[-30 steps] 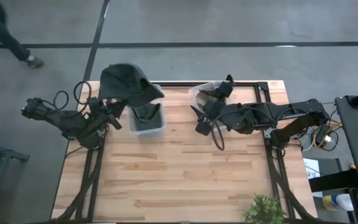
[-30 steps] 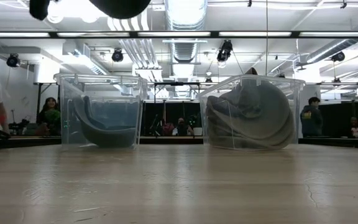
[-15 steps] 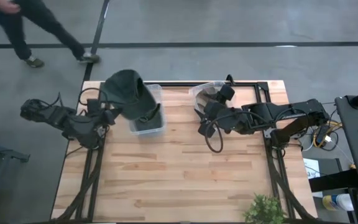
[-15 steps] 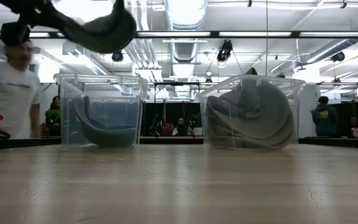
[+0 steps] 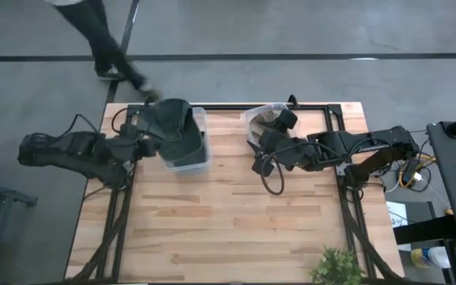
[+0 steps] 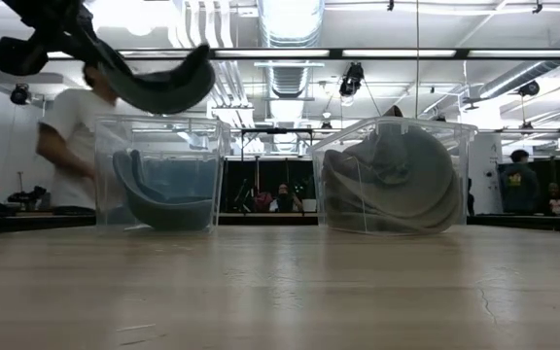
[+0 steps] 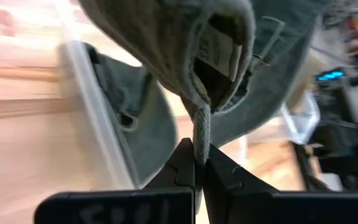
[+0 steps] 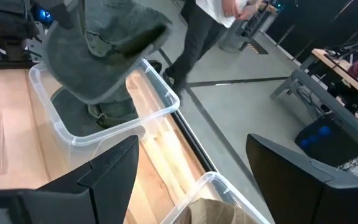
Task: Pick & Place hat
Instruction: Put the black cap into the left transparent bin
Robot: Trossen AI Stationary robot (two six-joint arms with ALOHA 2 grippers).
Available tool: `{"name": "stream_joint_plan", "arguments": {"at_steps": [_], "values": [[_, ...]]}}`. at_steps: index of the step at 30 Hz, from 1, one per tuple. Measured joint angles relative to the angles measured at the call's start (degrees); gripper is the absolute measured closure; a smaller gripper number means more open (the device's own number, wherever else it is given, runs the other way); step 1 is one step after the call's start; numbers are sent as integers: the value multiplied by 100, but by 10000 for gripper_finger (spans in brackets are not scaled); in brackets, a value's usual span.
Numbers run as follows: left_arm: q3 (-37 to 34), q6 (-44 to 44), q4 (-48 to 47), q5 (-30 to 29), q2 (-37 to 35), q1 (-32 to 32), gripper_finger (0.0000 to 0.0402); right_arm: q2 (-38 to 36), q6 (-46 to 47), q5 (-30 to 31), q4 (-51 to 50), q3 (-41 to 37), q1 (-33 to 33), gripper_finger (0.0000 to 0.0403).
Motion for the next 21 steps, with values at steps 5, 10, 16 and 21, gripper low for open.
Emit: {"name": "stream_joint_plan", "arguments": {"at_steps": [5, 10, 16, 21], "values": [[435, 492, -272, 546, 400, 953, 396, 0, 48, 0, 2, -73, 0, 110], [738, 1232, -148, 1117, 883, 1601, 396, 0, 59, 0, 3, -232, 0, 110], [717, 1568, -243, 1596, 1459, 1879, 396, 0, 40, 0, -19, -367, -1, 110], [738, 1634, -306, 1722, 1719, 1985, 390, 0, 50, -121, -10, -367, 26, 110]]}}
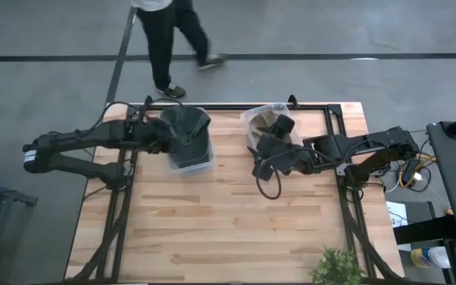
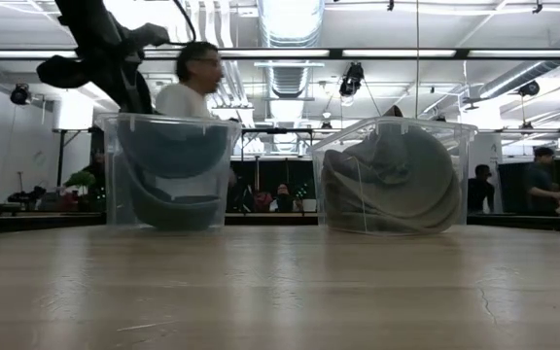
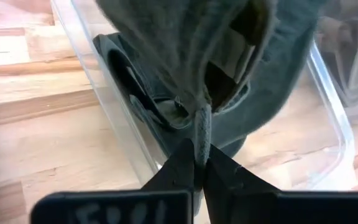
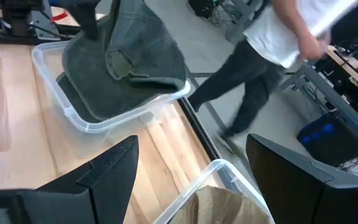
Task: Pick & Place hat
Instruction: Put the black cap into the left transparent bin, then return to Home Position
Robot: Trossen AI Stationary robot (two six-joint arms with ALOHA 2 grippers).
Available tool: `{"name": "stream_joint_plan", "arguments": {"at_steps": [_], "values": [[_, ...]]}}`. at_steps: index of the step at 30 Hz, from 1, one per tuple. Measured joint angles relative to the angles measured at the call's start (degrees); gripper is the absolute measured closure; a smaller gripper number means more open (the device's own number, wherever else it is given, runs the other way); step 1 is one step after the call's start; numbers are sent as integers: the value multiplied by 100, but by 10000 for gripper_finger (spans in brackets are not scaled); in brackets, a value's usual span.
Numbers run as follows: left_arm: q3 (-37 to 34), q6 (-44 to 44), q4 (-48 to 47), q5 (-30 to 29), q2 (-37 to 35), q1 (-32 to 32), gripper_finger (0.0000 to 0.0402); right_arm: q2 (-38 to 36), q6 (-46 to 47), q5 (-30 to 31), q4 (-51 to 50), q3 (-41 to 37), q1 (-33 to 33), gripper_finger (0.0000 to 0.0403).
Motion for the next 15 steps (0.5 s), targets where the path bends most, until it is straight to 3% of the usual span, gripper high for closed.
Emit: {"name": "stream_joint_plan", "arguments": {"at_steps": [11, 15], "values": [[110, 159, -122, 102, 82, 46, 248, 0, 83, -30, -3, -5, 85, 110], [377, 733, -103, 42, 2, 40, 225, 0, 274, -3, -4, -72, 83, 110]]}}
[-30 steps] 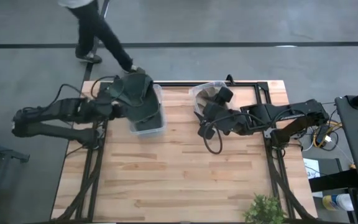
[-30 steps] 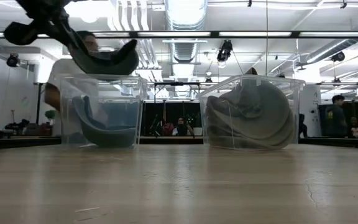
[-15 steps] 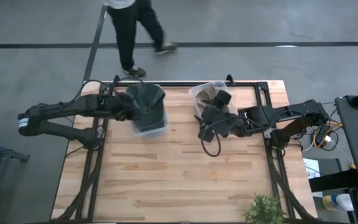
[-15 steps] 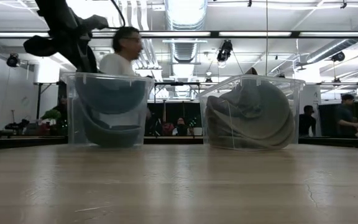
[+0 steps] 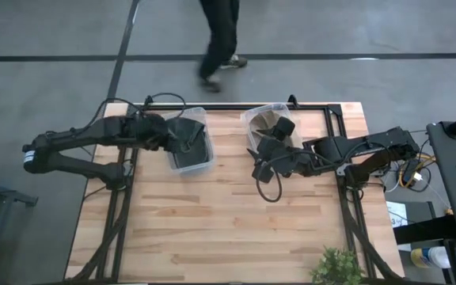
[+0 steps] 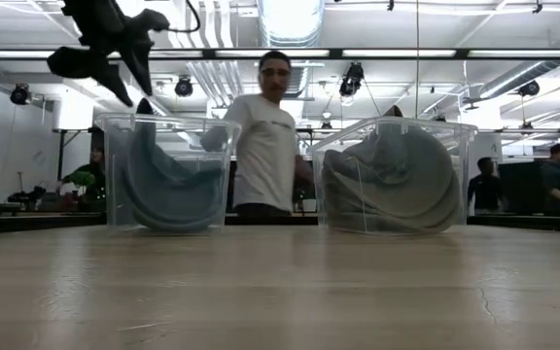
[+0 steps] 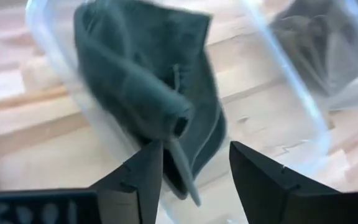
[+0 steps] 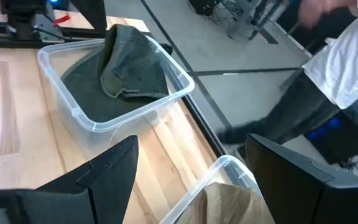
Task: Pick & Place hat
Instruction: Return to Home Position
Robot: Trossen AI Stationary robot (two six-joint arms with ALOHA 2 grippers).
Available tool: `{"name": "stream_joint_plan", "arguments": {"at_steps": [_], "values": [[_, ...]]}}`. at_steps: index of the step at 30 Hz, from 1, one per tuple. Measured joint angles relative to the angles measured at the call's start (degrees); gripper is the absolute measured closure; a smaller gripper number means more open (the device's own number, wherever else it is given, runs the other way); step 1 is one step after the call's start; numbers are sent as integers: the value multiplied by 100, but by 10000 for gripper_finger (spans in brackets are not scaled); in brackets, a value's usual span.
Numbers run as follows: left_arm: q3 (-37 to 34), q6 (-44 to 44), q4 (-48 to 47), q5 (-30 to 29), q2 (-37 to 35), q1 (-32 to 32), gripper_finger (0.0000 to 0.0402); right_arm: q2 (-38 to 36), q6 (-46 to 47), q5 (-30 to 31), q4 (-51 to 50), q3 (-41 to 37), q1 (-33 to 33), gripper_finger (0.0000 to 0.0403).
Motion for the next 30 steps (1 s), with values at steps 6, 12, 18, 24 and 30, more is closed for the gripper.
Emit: {"name": "stream_joint_plan", "arguments": {"at_steps": [6, 12, 18, 24, 30], "values": [[448, 536, 25, 1, -170, -48, 222, -2, 220, 40, -4, -37, 1, 140], [653, 944, -246, 29, -444, -46, 222, -9, 227, -400, 8, -37, 15, 248], [639, 1223, -492, 84, -698, -46, 293, -9, 3, -935, 17, -39, 4, 382], [632, 2030, 424, 116, -885, -169, 392, -98, -210, -1929, 331, -107, -31, 394], [487, 3079, 1530, 465, -1237, -577, 400, -737, -1058, -3130, 1674, -811, -24, 394]]}}
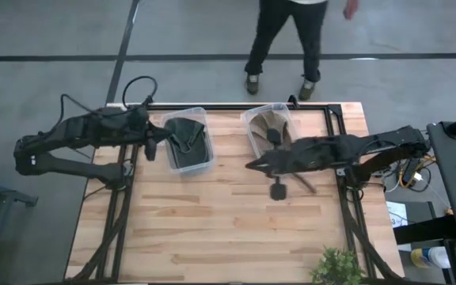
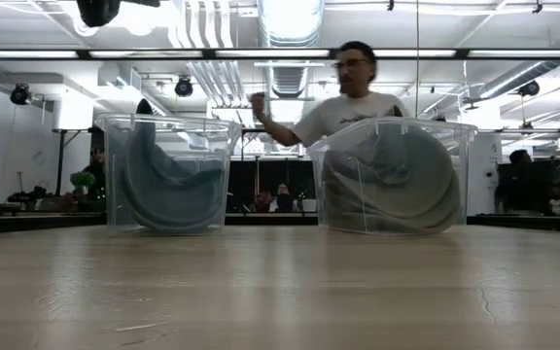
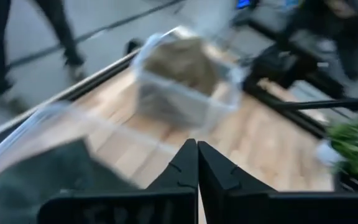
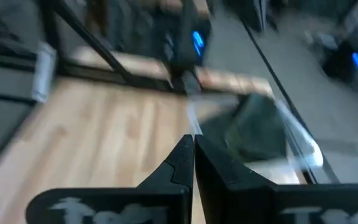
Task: Pick & Place hat
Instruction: Return to Home Position
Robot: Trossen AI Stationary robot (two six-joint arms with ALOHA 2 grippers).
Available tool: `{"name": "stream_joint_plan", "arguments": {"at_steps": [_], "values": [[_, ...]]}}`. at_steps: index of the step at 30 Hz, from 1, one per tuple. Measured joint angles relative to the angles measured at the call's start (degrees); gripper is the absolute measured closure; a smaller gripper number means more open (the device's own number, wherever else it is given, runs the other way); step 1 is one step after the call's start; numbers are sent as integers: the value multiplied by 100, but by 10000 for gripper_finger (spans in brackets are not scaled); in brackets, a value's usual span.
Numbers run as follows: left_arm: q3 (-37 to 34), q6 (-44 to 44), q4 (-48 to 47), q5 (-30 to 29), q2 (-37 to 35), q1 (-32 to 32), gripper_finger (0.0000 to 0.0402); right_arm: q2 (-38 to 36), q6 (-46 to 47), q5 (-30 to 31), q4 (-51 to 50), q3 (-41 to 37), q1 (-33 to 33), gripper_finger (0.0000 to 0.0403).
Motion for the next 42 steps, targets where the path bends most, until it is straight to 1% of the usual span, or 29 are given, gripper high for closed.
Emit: {"name": "stream_joint_plan", "arguments": {"at_steps": [2, 4, 7, 9, 12, 14, 16, 18, 20, 22, 23, 27, 31, 33, 36, 39, 42], "values": [[-185, 295, 359, 25, -193, -255, 400, -407, -260, -311, 431, -337, -4, 394], [-459, 578, 817, 27, -422, -530, 400, -871, -413, -459, 764, -708, 2, 394], [-909, 967, 1693, 16, -737, -900, 401, -1565, -433, -480, 945, -1257, 2, 394], [-1161, 1367, 2114, 15, -897, -1101, 401, -2000, -433, -444, 941, -1600, -9, 394], [-1356, 2064, 2227, 19, -1082, -1277, 401, -2577, -390, -434, 936, -2103, -4, 394], [-1439, 2019, 2095, 45, -1178, -1316, 401, -2880, -94, -442, 938, -2398, 2, 394], [-1614, 2023, 2103, 273, -1297, -1344, 401, -3158, 99, -477, 925, -2667, 2, 394], [-1828, 2037, 2216, 393, -1458, -1358, 401, -3446, 57, -476, 922, -2933, 2, 394], [-2070, 2048, 2451, 391, -1637, -1356, 401, -3742, 26, -468, 965, -3168, 0, 394], [-2350, 2086, 2712, 360, -1820, -1356, 401, -3999, -7, -338, 939, -3364, 2, 394], [-2516, 2085, 2846, 359, -1913, -1351, 401, -4115, -3, -258, 950, -3471, 0, 394], [-3224, 2184, 3360, 536, -2243, -1353, 401, -4440, 16, -306, 1046, -3933, -4, 394], [-3882, 2406, 4161, 658, -2555, -1353, 401, -4659, 2, -349, 1327, -4487, 0, 394], [-4147, 2490, 4361, 690, -2718, -1353, 401, -4754, -69, -545, 1624, -4734, -7, 394], [-4367, 2509, 4446, 710, -2972, -1353, 401, -4931, -254, -1039, 1830, -4989, 4, 394], [-4548, 2507, 4504, 709, -3191, -1353, 401, -5083, -239, -1095, 1841, -5215, 0, 394], [-4769, 2424, 4357, 759, -3379, -1353, 401, -5172, -244, -1097, 1859, -5434, -2, 394]]}}
